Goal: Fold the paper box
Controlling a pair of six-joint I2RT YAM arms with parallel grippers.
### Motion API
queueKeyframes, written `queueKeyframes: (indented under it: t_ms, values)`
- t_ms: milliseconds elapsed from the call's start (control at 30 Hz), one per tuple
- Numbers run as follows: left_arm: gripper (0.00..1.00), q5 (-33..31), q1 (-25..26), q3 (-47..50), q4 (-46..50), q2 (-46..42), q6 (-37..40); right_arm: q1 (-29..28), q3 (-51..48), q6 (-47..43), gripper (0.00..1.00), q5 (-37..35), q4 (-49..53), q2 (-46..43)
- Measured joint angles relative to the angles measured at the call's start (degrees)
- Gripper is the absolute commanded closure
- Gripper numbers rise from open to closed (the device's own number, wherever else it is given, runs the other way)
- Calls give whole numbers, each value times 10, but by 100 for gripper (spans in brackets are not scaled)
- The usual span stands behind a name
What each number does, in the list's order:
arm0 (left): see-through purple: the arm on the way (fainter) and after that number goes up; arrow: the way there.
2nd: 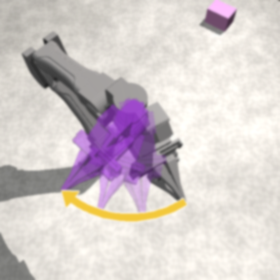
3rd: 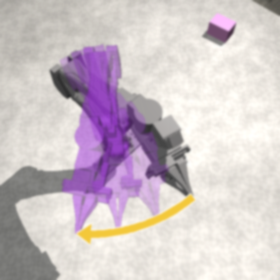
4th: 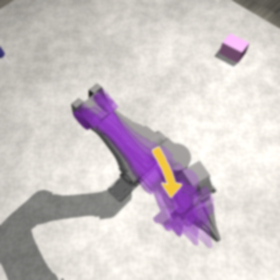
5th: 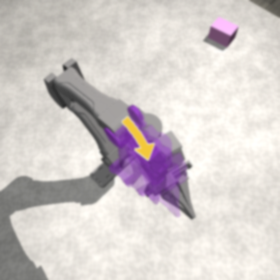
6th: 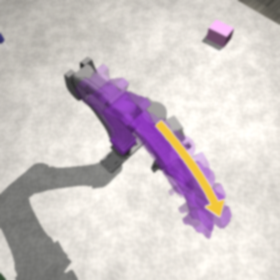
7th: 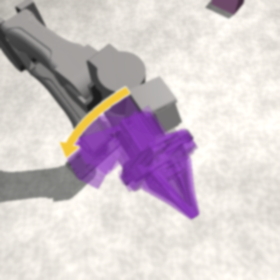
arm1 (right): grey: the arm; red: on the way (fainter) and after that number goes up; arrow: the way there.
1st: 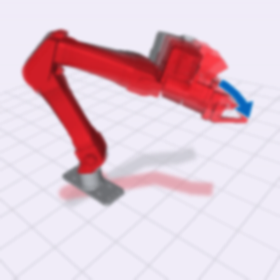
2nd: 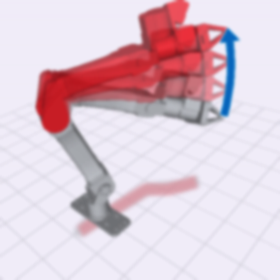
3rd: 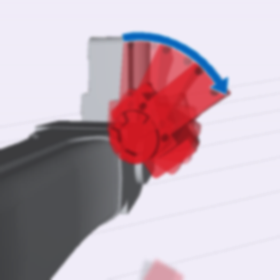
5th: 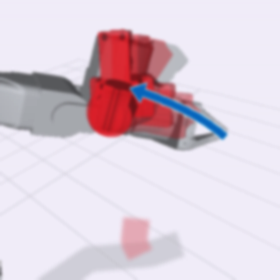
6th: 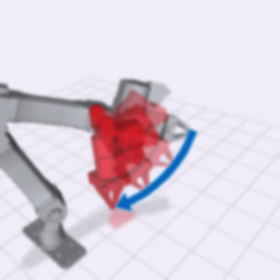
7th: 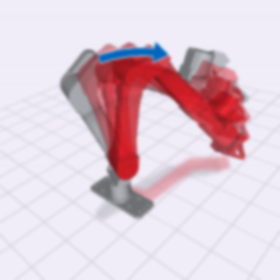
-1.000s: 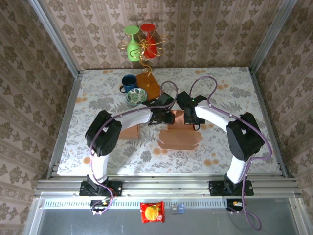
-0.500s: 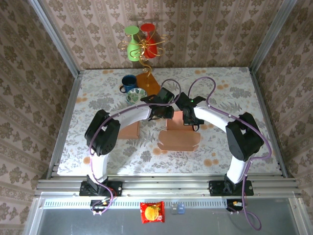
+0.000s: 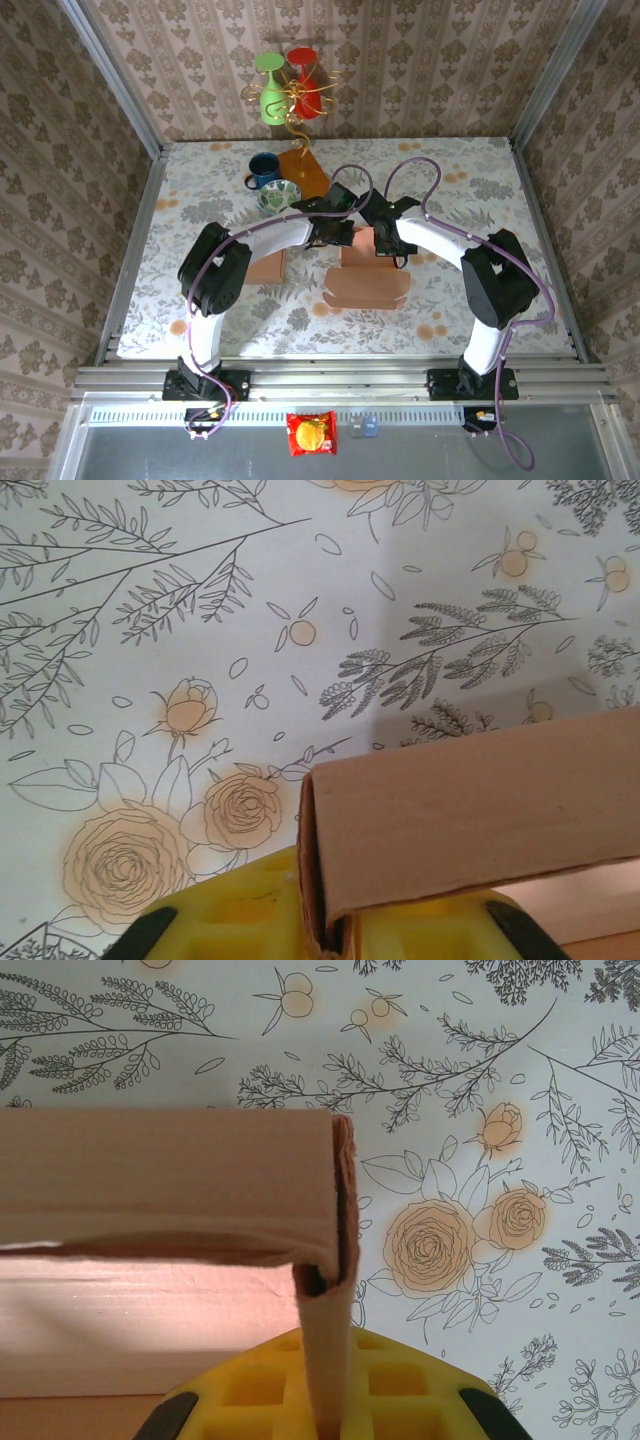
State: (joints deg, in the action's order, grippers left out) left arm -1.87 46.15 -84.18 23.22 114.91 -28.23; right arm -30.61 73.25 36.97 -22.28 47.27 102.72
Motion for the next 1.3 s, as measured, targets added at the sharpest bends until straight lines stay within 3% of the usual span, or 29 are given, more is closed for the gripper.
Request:
queueKeyframes:
  t_ms: [533,733,1100,1133,1200,1300]
  values:
    - [91,-24,7,-14,21,8,-7,-1,-2,9,100,12,3,0]
    - [100,-32,7,-43,54,25,-11,1,-3,10,100,22,2,0]
    - [100,-49,7,-56,82,31,-20,3,-4,10,100,47,-6,3]
    - [99,-49,7,-57,82,31,-20,3,-4,10,100,48,-6,3]
    - [80,-49,7,-57,83,31,-20,3,-4,10,100,48,-7,4]
    - [69,-59,7,-59,91,31,-19,3,-4,10,100,48,-3,5]
